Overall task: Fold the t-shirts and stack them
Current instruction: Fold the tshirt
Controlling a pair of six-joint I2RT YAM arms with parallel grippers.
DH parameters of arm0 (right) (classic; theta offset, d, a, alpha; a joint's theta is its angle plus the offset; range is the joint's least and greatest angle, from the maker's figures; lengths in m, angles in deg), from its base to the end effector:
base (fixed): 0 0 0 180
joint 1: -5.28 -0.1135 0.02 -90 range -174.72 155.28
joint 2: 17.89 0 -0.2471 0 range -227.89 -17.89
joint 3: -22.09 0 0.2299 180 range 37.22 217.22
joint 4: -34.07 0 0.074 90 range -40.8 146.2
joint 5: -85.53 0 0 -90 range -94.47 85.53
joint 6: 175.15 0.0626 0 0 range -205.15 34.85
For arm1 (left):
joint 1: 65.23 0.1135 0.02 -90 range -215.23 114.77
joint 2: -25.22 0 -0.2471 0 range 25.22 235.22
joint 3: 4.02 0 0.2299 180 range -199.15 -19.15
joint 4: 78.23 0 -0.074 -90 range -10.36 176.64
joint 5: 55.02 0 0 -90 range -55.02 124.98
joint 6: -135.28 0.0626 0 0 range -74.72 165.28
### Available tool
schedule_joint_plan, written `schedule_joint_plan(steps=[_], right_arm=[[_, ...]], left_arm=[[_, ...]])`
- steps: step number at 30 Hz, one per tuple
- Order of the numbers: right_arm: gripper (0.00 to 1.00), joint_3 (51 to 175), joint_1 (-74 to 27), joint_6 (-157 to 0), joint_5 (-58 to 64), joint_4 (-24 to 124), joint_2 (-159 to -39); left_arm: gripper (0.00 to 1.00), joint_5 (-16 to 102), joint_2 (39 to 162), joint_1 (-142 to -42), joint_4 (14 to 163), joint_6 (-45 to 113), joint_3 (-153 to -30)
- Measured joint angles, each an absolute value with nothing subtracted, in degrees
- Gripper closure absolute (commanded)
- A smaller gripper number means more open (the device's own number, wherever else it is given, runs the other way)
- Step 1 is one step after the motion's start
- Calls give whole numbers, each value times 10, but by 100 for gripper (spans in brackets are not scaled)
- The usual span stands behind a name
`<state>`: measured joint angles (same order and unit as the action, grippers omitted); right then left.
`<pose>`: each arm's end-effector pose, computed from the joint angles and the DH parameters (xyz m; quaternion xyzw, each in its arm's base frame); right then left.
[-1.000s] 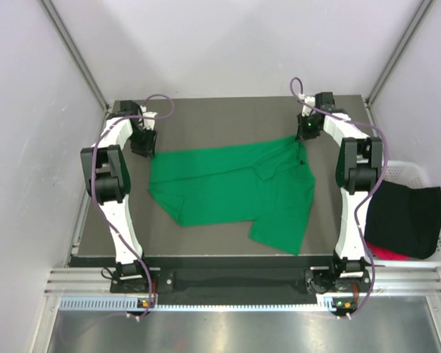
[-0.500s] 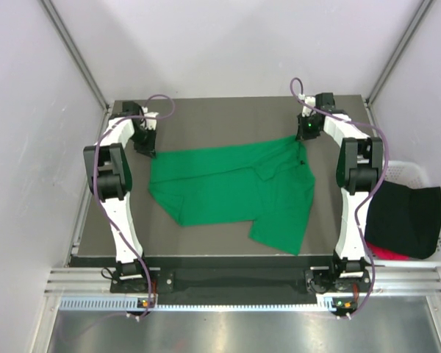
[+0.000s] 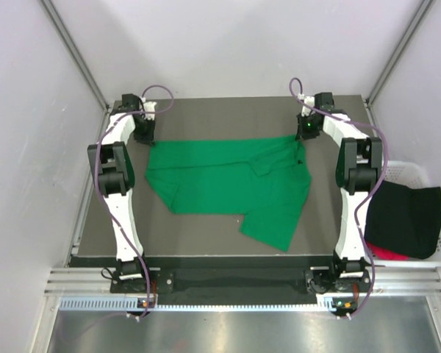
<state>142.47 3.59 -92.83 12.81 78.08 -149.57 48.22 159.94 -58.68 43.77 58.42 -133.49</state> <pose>0.4851 0.0329 0.1430 -0.1217 0.9369 0.1278 0.3018 0.4820 0.0409 0.1475 0.0822 0.9633 -0.0712 0.2456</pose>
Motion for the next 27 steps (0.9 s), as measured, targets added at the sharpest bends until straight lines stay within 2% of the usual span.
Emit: schedule_joint_plan(steps=[6,8,10,12,13,14,18,22,27], right_arm=[[100,1475,35,-928,122,794,-1525],[92,1483,35,-928,122,795,-1530],[83,1483,35,-928,120,794,-1529],[75,1460,35,-929,108,778,-1515],[69,1436,35,-931,99,773,-1497],[67,1412,35,-934,91,765,-1479],[69,1298,36,-945,65,754,-1354],[74,1252,37,-956,77,754,-1252],[76,1223,36,-967,119,766,-1222]], left_arm=[[100,475,1644,-587,449,582,-1406],[99,476,1645,-587,451,580,-1409],[81,478,1644,-587,456,579,-1407],[70,478,1631,-587,473,574,-1385],[61,477,1616,-587,485,572,-1360],[57,477,1597,-587,489,571,-1337],[55,477,1500,-588,500,559,-1261],[59,496,1372,-594,513,552,-1205],[64,532,1267,-606,540,552,-1101]])
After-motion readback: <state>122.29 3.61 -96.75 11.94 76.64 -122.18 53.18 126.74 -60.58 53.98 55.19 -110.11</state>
